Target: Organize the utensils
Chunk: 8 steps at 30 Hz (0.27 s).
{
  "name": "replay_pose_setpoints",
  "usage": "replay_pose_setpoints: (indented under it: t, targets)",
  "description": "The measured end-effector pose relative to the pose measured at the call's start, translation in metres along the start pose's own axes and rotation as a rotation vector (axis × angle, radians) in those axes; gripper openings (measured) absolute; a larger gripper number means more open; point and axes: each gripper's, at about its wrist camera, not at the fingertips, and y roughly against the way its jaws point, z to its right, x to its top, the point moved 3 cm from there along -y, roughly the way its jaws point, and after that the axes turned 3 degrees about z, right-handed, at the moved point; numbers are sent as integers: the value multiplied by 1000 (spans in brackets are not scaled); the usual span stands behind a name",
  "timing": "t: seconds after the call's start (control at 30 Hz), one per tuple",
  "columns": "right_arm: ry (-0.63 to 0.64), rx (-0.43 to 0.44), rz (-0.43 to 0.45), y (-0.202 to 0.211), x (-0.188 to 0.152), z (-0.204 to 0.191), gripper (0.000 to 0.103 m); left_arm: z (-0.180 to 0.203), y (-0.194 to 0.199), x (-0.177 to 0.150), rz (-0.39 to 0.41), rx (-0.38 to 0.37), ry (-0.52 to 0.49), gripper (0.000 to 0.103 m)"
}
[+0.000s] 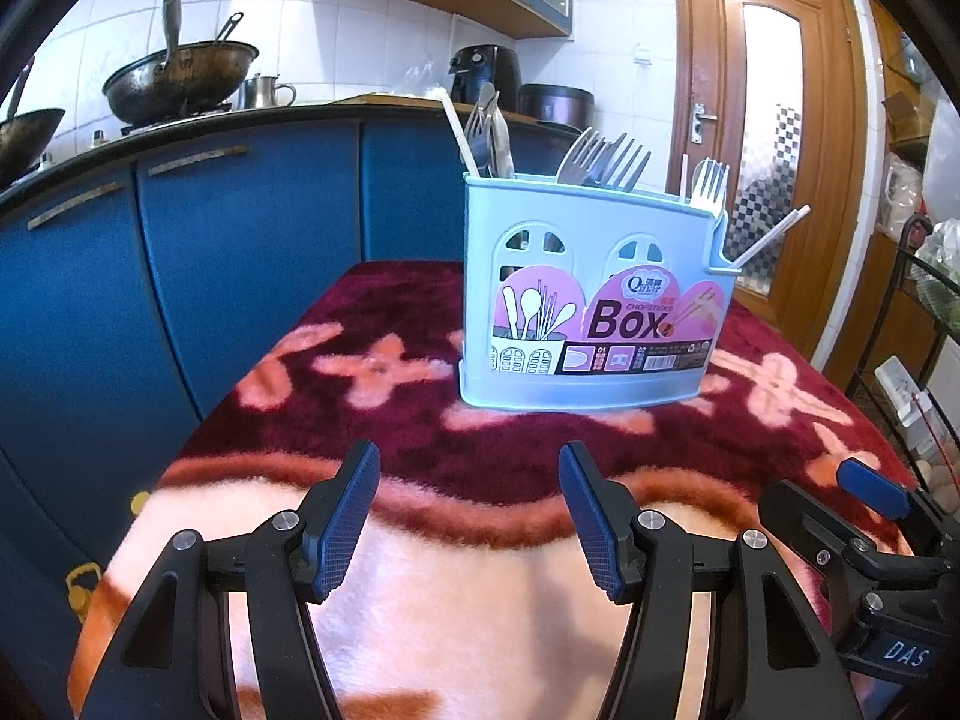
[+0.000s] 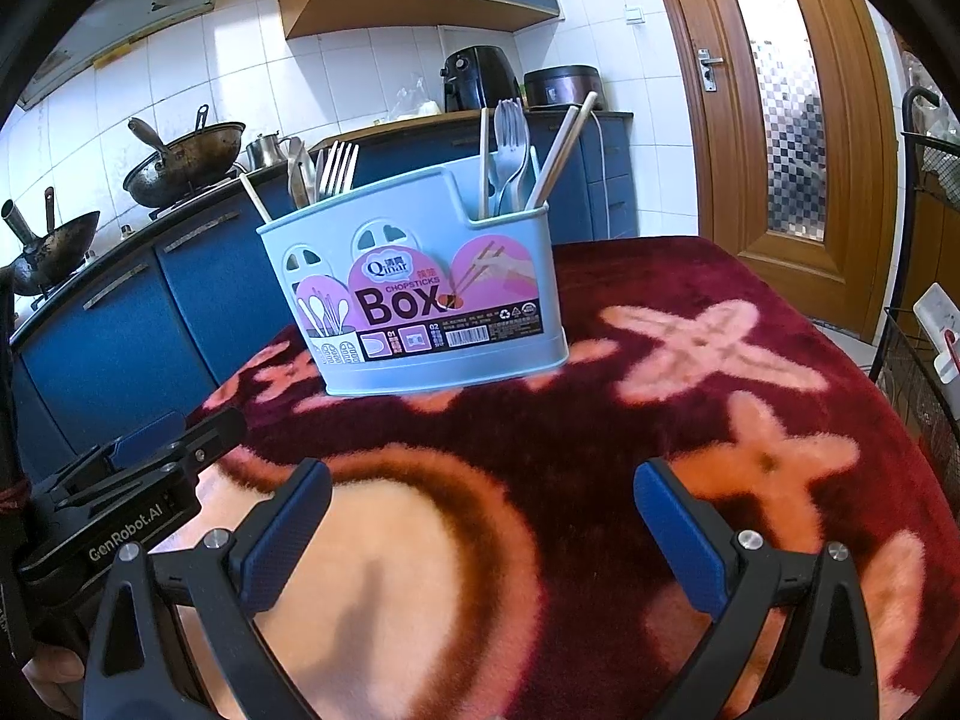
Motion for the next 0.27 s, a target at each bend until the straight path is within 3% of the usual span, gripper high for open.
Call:
replay_pose_setpoints:
  t: [0.27]
  targets:
    - [3, -3, -9, 1, 0, 1, 103, -1, -1, -1, -5, -3, 3, 64]
